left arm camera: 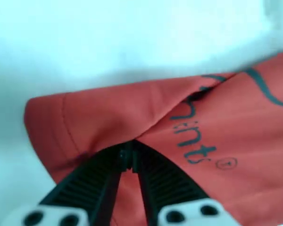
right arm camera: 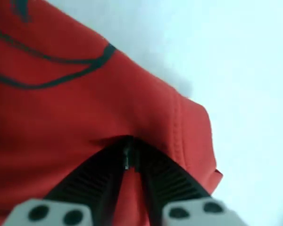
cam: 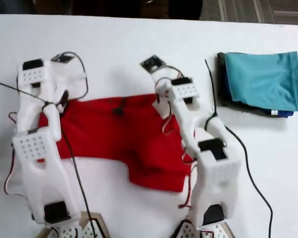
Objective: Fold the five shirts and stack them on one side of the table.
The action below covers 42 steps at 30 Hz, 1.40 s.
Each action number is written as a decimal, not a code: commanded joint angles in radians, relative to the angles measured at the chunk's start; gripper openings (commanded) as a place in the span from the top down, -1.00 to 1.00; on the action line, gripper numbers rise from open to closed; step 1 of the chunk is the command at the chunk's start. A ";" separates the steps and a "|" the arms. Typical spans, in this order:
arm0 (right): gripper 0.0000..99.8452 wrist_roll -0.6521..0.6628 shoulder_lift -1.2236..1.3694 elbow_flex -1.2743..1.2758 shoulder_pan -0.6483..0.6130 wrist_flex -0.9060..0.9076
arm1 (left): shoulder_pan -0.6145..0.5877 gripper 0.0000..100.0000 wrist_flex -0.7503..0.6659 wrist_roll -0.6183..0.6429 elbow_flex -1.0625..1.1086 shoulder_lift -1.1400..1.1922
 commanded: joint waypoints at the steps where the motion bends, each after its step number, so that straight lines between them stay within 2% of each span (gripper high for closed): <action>1: 0.96 -0.008 0.133 -0.259 0.027 0.054 | 0.018 0.95 0.101 0.025 -0.437 0.176; 4: 0.96 -0.008 0.246 -0.451 0.025 0.108 | 0.026 0.95 0.144 0.025 -0.647 0.302; 6: 0.96 -0.008 0.305 -0.578 0.027 0.162 | 0.025 0.95 0.146 0.025 -0.690 0.338; 11: 0.96 -0.009 0.371 -0.830 0.015 0.363 | 0.023 0.95 0.147 0.025 -0.639 0.296; 17: 0.96 -0.009 0.377 -0.980 0.002 0.512 | 0.028 0.95 0.149 0.023 -0.541 0.133; 27: 0.96 -0.012 0.377 -1.252 -0.064 0.748 | 0.038 0.95 0.144 -0.034 -0.062 -0.315; 31: 0.96 -0.109 0.372 -1.283 -0.087 0.750 | 0.034 0.95 0.120 -0.041 0.148 -0.457; 37: 0.96 -0.181 0.246 -1.160 -0.143 0.751 | -0.037 0.95 -0.049 -0.043 0.476 -0.569; 42: 0.96 -0.192 0.015 -0.888 -0.179 0.750 | -0.072 0.95 -0.226 -0.043 0.684 -0.595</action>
